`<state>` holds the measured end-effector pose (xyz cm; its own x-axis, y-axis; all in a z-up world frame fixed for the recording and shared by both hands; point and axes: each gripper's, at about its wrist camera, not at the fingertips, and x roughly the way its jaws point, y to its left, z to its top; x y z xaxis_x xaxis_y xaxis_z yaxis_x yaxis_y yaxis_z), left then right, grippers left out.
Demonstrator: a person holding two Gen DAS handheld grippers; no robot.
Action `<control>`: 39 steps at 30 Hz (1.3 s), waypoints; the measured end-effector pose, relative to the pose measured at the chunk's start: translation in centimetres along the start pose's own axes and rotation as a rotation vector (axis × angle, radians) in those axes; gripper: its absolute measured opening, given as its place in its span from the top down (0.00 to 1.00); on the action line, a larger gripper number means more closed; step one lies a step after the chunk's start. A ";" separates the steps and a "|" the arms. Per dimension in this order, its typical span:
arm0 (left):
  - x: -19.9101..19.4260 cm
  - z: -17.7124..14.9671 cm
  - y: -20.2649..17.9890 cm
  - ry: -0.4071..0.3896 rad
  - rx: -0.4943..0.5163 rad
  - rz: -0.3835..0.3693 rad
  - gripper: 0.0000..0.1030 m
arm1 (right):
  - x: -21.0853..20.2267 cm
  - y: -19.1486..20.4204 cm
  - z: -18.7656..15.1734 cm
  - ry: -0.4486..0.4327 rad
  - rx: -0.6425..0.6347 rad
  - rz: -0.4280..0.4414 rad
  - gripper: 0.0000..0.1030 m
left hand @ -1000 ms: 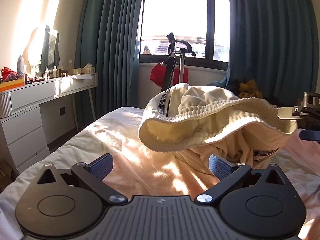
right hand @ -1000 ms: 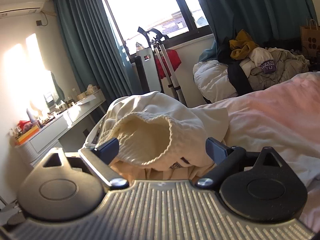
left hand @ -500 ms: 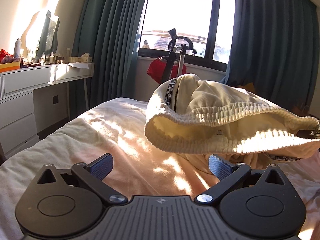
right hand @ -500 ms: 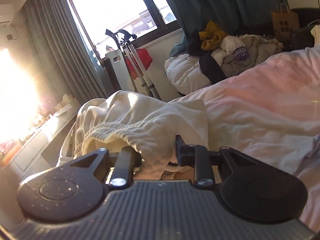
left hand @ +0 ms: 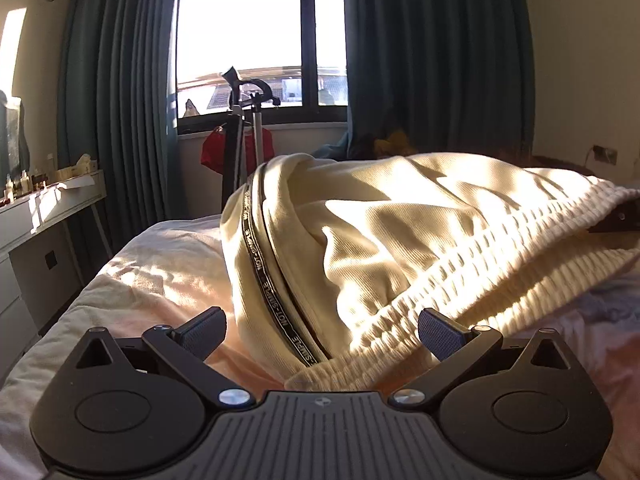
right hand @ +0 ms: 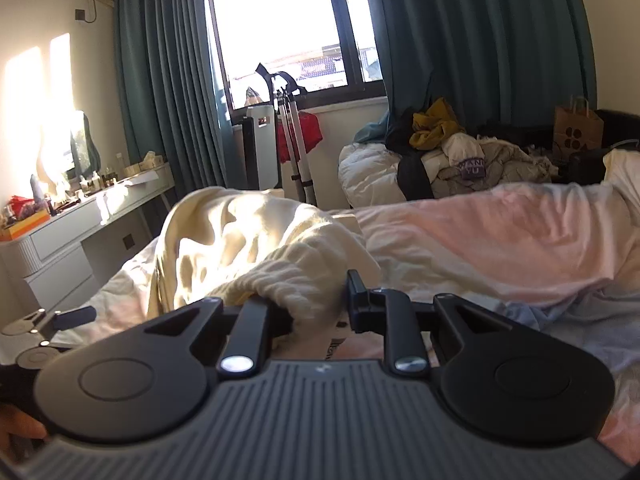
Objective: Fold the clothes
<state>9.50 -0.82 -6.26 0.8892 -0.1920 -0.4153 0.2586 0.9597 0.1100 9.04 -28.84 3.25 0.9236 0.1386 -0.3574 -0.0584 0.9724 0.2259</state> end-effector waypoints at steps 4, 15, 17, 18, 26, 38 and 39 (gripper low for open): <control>1.1 -1.4 -2.3 0.057 0.130 0.062 0.03 | 0.5 -1.9 -1.4 0.052 0.103 0.016 0.79; 8.7 -4.4 -3.5 0.140 0.218 0.237 0.16 | 0.4 -3.3 -2.0 0.074 0.190 0.068 0.79; 9.0 -4.2 -2.9 0.112 0.171 0.279 0.18 | 0.7 -3.4 -2.2 0.078 0.183 0.049 0.79; 9.1 -4.1 -2.6 0.100 0.153 0.293 0.20 | 0.9 -3.3 -2.3 0.080 0.162 0.034 0.79; 9.5 -2.8 -0.7 0.048 0.087 0.330 0.37 | 3.6 -2.4 -4.0 0.157 0.062 -0.017 0.78; 11.4 -3.5 -3.0 -0.043 0.375 0.400 0.35 | 7.2 -2.4 -8.6 0.307 0.116 -0.087 0.69; 11.7 -3.8 -3.6 -0.053 0.443 0.401 0.34 | 7.1 -2.5 -8.7 0.302 0.125 -0.088 0.68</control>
<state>17.50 -5.76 -14.95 0.9647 0.1464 -0.2191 0.0216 0.7847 0.6195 12.42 -28.62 -7.76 0.7678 0.1229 -0.6288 0.0805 0.9551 0.2850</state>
